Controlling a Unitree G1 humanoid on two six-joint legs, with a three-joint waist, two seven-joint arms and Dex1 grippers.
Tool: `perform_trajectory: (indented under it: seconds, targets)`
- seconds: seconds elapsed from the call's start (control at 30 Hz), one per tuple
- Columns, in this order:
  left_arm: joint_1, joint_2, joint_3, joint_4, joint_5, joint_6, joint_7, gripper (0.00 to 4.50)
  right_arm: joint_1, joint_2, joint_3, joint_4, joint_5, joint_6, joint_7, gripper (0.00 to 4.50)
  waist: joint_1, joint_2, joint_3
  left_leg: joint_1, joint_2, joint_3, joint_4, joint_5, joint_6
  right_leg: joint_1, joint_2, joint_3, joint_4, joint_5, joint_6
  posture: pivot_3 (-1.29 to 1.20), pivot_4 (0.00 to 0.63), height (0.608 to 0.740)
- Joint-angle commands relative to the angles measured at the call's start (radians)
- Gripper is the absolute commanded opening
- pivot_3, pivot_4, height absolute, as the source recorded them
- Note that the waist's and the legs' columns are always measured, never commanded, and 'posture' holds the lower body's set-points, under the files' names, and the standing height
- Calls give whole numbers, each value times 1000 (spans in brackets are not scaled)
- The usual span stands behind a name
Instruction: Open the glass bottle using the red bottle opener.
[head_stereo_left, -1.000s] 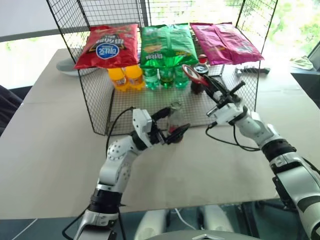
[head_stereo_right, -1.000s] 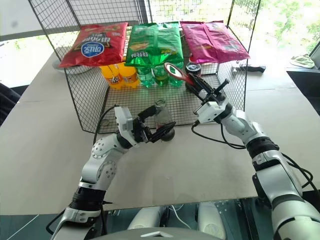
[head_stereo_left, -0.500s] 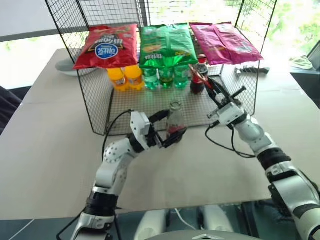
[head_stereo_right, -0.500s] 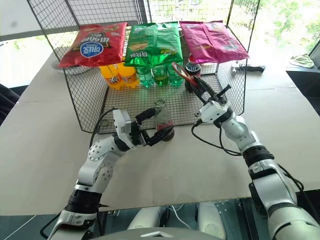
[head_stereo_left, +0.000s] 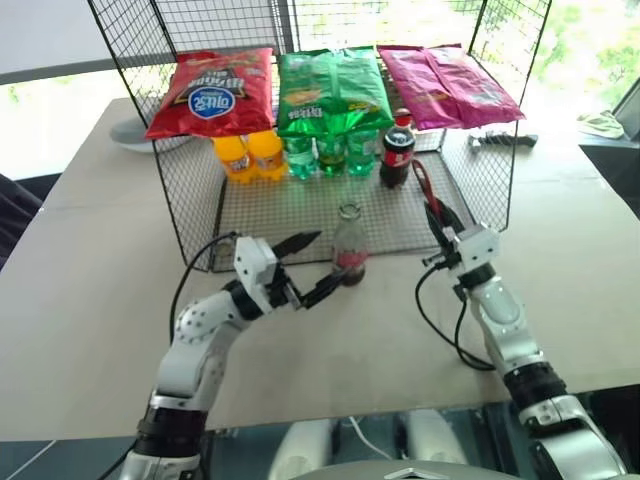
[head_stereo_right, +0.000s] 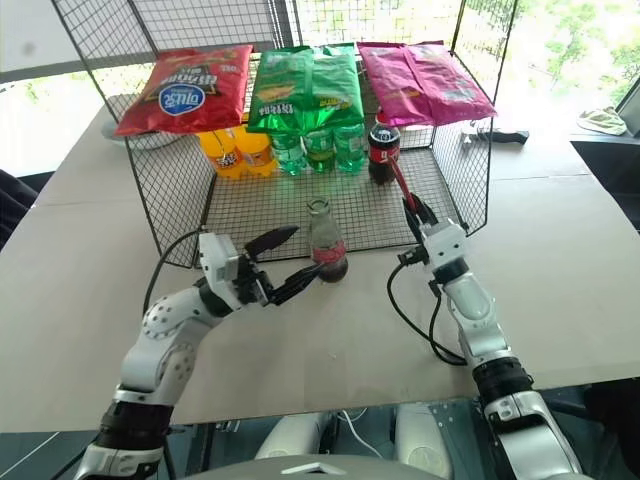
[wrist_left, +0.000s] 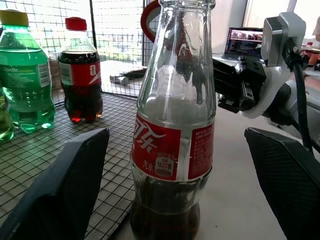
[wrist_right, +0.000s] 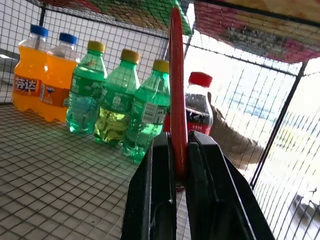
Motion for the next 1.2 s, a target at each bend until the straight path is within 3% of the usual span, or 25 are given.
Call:
perform_trajectory:
  seconds: [0.03, 0.2, 0.4, 0.53, 0.6, 0.7, 0.73, 0.87, 1.03, 1.2]
  targets:
    - [67, 30, 67, -98, -38, 9, 9, 4481, 88, -4, -40, -146, 62, 117, 24, 0, 1, 0, 0, 0, 0, 0, 0, 0, 0, 0, 0, 0, 0, 0, 0, 0, 150, 740]
    - [193, 66, 148, -171, -71, 31, 25, 4481, 240, -5, -40, -382, 137, 344, 42, 0, 3, 0, 0, -2, 0, 0, -1, -1, 2, -3, -2, 0, -1, 0, 0, 0, 150, 740]
    - [251, 30, 288, -178, -92, 48, 167, 4481, 424, -42, 4, -577, 173, 524, 110, 0, 8, 0, 0, -2, 0, -2, -2, -2, 4, -3, -3, -1, -1, 0, 0, 0, 150, 740]
    - [207, 23, 334, -157, -85, 69, 246, 4500, 471, -63, -1, -607, 178, 588, 149, 1703, 8, 0, 0, -2, -1, -2, -1, -2, 4, -2, -3, -3, 0, 0, 0, 0, 150, 740]
    - [194, 23, 339, -151, -75, 75, 269, 4500, 476, -61, -22, -609, 199, 606, 157, 2334, 8, -1, 0, -2, -1, -2, 1, -2, 4, -1, -2, -3, 0, 0, 1, 0, 150, 740]
    - [184, 17, 346, -135, -41, 83, 319, 4500, 482, -74, -52, -609, 213, 621, 181, 3764, 5, -1, 0, -2, -1, -2, 1, -1, 2, -1, -2, -3, 0, 0, 1, 0, 150, 740]
    - [181, 24, 350, -122, -7, 84, 346, 4500, 485, -87, -64, -605, 212, 621, 194, 3997, 5, -1, 0, -2, -1, -2, 1, -1, 2, -1, -2, -3, 0, 0, 1, 0, 150, 740]
    - [178, 41, 364, -74, 93, 85, 425, 4500, 483, -124, -125, -576, 234, 616, 245, 3997, 5, -1, 0, -2, -1, -2, 0, -1, 1, -1, -2, -3, 0, 0, 1, 0, 150, 740]
    - [382, 65, 298, -137, 58, 80, 239, 4500, 483, -223, -223, -484, 330, 483, 515, 3997, -5, 0, 0, 4, 1, 1, -2, -3, 4, 3, -1, -1, 0, 0, 1, 0, 150, 740]
    - [488, 70, 276, -125, 91, 30, 179, 4500, 504, -292, -293, -399, 364, 418, 676, 3997, 13, -4, 3, 2, 1, -1, -2, -3, 5, 3, -3, -2, -2, 0, 0, 0, 150, 740]
